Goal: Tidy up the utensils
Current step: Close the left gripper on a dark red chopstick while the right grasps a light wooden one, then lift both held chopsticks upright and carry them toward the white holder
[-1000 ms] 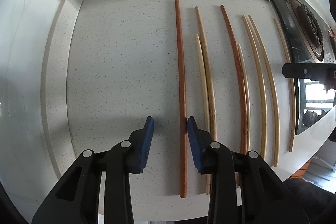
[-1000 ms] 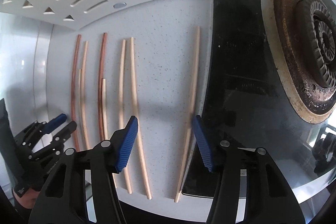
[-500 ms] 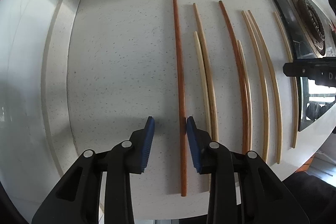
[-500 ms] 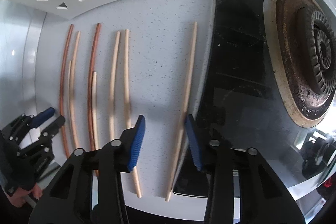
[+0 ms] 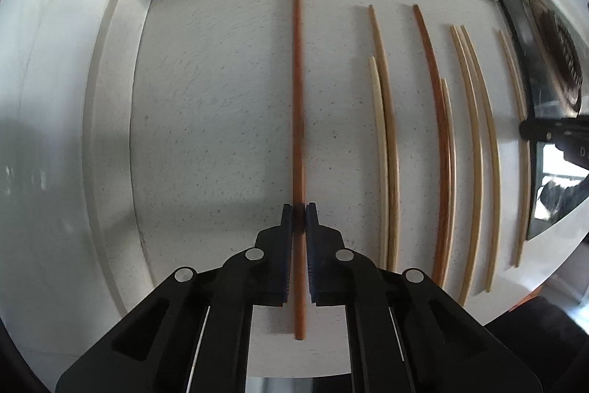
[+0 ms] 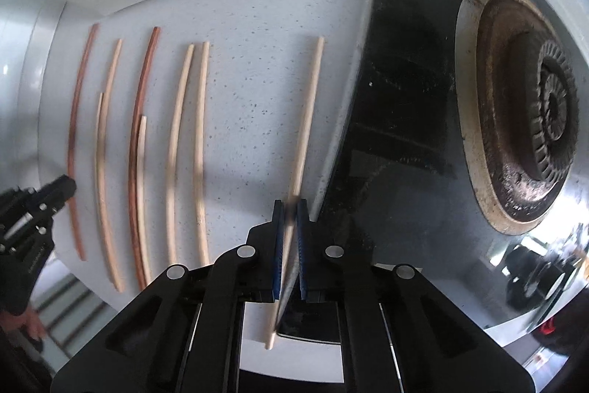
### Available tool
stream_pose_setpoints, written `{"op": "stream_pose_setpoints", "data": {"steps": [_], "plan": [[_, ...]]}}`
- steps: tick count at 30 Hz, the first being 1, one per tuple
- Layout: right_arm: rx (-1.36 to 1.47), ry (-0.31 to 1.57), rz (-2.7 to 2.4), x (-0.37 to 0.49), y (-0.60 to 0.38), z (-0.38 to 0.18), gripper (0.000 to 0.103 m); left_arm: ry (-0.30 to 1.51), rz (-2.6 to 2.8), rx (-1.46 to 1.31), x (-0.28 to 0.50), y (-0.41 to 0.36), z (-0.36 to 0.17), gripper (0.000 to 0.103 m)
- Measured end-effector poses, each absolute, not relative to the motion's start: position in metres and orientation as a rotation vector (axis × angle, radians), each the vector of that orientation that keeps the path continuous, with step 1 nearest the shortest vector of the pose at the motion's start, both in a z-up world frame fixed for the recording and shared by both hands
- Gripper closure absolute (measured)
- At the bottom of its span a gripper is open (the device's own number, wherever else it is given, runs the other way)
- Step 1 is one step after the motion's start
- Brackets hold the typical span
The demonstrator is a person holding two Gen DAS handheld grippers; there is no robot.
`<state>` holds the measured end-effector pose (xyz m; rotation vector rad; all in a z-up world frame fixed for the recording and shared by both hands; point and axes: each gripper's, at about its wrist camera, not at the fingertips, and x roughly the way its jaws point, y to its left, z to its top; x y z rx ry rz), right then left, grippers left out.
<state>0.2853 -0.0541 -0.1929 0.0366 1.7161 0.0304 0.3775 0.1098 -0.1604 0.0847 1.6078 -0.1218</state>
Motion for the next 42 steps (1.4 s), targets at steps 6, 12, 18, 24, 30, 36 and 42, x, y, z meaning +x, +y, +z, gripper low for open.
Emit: {"op": "stream_pose_setpoints", "data": {"steps": [6,12,18,24,30,36,42], "plan": [[0.048,1.713,0.079,0.283,-0.058,-0.192,0.096,1.603,-0.104,-0.003,0.366,0.122,-0.163,0.097],[0.047,1.690,0.166,0.284,-0.057,-0.189,0.097,1.559,-0.071,-0.093,0.347,0.130,-0.157,0.097],[0.085,1.617,0.275,0.284,-0.061,-0.170,0.097,1.451,-0.019,-0.119,0.338,0.124,-0.125,0.097],[0.018,1.528,0.377,0.271,-0.048,-0.152,0.097,1.368,0.046,-0.145,0.327,0.121,-0.105,0.097],[-0.050,1.446,0.442,0.267,-0.045,-0.135,0.097,1.339,0.078,-0.154,0.330,0.114,-0.092,0.097],[-0.085,1.325,0.506,0.263,-0.058,-0.108,0.097,1.248,0.069,-0.086,0.326,0.101,-0.061,0.097],[-0.085,1.168,0.569,0.270,-0.068,-0.075,0.097,1.152,0.103,-0.155,0.324,0.097,-0.033,0.097]]}}
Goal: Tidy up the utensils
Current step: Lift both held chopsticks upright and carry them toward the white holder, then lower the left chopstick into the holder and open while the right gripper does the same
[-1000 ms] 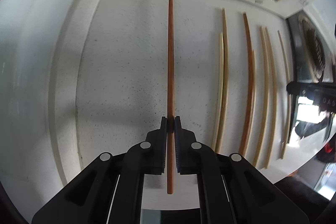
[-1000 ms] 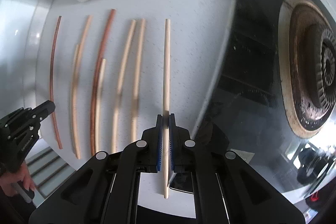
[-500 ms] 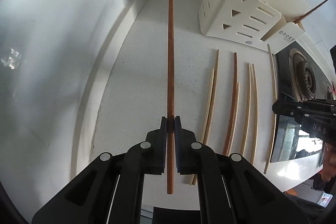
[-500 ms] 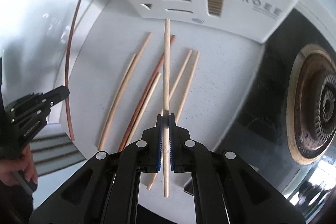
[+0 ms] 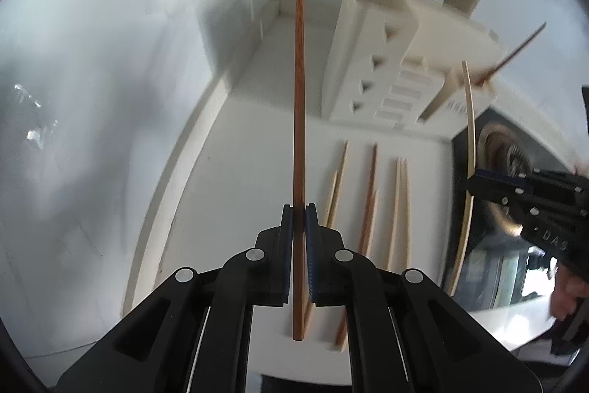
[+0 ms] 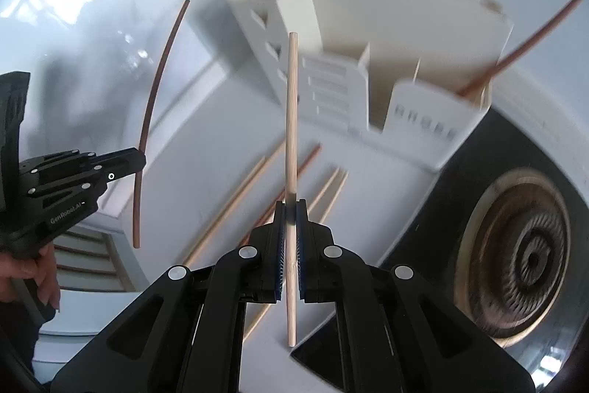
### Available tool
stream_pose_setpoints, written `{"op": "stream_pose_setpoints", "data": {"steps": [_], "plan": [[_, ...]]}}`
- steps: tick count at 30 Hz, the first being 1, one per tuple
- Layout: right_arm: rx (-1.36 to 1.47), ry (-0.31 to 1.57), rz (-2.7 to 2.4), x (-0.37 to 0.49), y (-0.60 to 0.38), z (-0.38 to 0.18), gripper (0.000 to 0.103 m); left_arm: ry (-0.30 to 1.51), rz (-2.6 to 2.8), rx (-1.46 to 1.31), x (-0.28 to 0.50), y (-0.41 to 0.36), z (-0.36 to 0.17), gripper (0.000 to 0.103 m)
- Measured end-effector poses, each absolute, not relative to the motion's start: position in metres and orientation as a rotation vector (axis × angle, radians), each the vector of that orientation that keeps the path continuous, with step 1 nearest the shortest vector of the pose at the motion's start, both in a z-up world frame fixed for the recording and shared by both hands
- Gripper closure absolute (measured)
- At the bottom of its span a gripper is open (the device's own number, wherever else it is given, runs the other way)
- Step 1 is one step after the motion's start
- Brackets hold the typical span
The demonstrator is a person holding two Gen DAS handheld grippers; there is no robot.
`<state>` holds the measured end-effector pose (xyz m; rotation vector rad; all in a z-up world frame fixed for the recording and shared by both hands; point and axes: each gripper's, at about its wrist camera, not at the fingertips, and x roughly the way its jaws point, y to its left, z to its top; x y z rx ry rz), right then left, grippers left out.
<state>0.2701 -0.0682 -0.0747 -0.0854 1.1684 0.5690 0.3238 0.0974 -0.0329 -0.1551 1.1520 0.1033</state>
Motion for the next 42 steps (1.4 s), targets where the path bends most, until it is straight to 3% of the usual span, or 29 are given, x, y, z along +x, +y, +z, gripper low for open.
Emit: {"op": "stream_pose_setpoints", "data": {"steps": [21,42], "plan": [[-0.045,0.797,0.520,0.289,-0.100,0.004,0.097,0.752,0.048,-0.115,0.363,0.071,0.065,0.097],[0.074,0.552,0.449,0.309,-0.139,0.053,0.097,0.511,-0.067,-0.221,0.405,0.061,0.088,0.097]]}}
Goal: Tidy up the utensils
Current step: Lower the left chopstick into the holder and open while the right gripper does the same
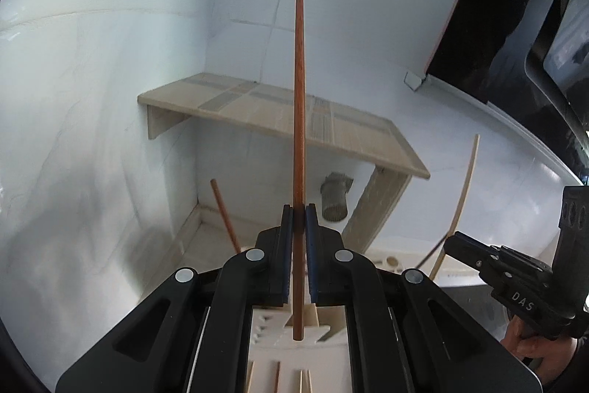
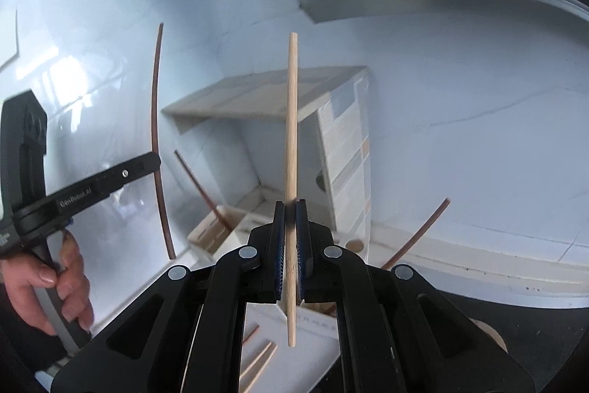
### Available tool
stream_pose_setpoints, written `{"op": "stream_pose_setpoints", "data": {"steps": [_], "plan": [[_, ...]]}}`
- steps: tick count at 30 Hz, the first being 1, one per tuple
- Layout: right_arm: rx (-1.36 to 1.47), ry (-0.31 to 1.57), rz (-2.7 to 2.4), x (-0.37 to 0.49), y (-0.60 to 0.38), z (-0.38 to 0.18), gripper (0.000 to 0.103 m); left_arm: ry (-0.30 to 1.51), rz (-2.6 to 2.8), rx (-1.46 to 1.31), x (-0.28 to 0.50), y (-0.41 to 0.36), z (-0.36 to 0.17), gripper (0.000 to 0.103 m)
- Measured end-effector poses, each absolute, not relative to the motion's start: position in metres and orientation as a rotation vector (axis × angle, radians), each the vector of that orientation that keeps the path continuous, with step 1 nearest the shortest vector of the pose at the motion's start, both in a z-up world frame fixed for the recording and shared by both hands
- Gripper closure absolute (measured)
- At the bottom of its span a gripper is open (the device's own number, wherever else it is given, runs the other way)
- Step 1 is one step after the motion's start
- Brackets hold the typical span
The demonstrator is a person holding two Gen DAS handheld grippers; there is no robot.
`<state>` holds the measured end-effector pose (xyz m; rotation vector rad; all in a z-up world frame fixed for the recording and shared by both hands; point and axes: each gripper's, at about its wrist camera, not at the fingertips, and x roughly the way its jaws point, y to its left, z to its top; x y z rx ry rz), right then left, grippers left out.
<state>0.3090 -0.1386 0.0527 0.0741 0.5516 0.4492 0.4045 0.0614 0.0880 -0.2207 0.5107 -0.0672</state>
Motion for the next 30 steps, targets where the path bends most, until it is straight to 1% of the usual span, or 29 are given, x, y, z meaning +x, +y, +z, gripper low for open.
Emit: {"op": "stream_pose_setpoints", "data": {"steps": [6,10,14,20,30], "plan": [[0.133,0.489,0.419,0.317,-0.151,0.056,0.097,0.463,-0.057,-0.212,0.415,0.058,0.085,0.097],[0.143,0.442,0.409,0.323,-0.151,0.046,0.097,0.420,-0.043,-0.214,0.421,0.061,0.079,0.097],[0.135,0.399,0.389,0.326,-0.147,0.037,0.097,0.420,-0.045,-0.255,0.427,0.069,0.069,0.097],[0.143,0.418,0.371,0.330,-0.139,0.016,0.097,0.434,-0.032,-0.257,0.430,0.077,0.057,0.097],[0.111,0.446,0.352,0.325,-0.132,0.003,0.097,0.484,-0.043,-0.199,0.436,0.067,0.033,0.097]]}}
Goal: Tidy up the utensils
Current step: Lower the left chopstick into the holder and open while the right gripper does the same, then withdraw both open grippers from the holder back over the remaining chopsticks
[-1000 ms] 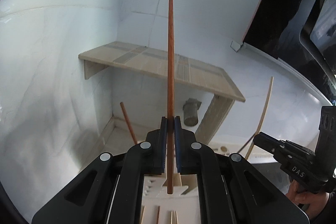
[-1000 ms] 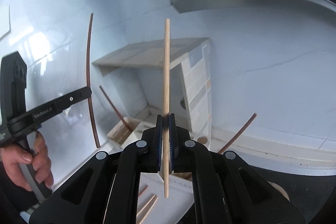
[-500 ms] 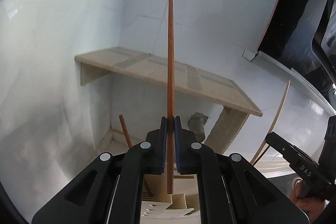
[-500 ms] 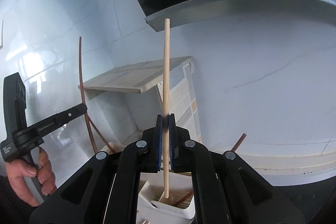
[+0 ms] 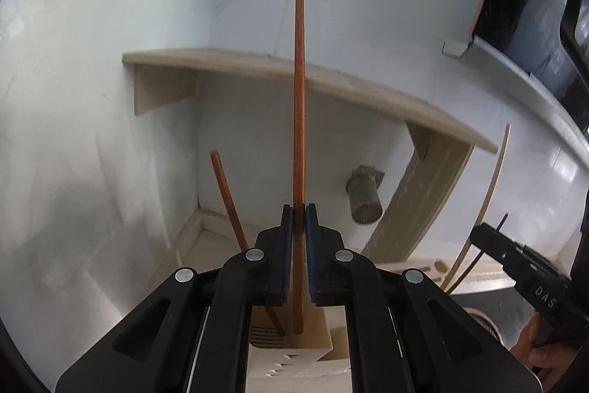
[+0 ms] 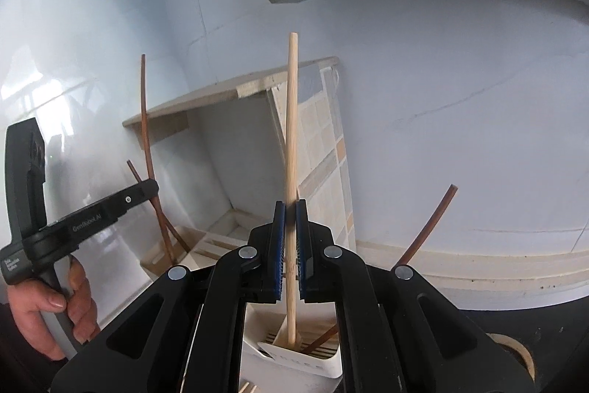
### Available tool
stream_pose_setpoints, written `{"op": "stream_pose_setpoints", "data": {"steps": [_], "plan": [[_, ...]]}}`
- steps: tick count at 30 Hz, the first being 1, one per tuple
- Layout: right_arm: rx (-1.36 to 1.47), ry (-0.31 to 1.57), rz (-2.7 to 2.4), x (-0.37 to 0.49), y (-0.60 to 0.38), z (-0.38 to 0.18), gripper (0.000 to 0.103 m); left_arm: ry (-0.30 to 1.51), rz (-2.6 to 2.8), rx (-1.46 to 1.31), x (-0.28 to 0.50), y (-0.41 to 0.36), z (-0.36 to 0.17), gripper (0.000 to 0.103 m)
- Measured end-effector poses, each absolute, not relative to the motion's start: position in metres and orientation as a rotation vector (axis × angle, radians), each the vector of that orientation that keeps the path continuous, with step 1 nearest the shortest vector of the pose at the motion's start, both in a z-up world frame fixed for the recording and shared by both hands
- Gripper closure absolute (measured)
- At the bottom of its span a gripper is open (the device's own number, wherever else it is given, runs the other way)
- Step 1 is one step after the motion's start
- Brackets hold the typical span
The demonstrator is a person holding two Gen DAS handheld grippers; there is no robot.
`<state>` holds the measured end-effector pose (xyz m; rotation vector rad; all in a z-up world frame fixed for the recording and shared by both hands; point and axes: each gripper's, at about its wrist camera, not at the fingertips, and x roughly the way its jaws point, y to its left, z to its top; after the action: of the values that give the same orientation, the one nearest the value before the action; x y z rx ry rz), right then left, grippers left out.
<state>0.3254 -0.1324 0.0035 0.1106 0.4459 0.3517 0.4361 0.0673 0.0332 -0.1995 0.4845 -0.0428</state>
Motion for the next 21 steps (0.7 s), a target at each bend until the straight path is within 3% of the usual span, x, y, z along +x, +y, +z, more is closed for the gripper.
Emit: {"op": "stream_pose_setpoints", "data": {"steps": [10,12,14,21], "plan": [[0.096,0.541,0.327,0.332,-0.126,-0.008,0.096,0.538,-0.034,-0.242,0.433,0.073,0.024,0.095],[0.095,0.557,0.322,0.332,-0.127,-0.007,0.091,0.551,-0.036,-0.254,0.430,0.075,0.025,0.094],[0.097,0.568,0.316,0.330,-0.128,-0.005,0.074,0.559,-0.033,-0.239,0.429,0.074,0.028,0.094],[0.093,0.599,0.292,0.322,-0.131,-0.002,0.066,0.572,-0.042,-0.216,0.426,0.073,0.034,0.091]]}}
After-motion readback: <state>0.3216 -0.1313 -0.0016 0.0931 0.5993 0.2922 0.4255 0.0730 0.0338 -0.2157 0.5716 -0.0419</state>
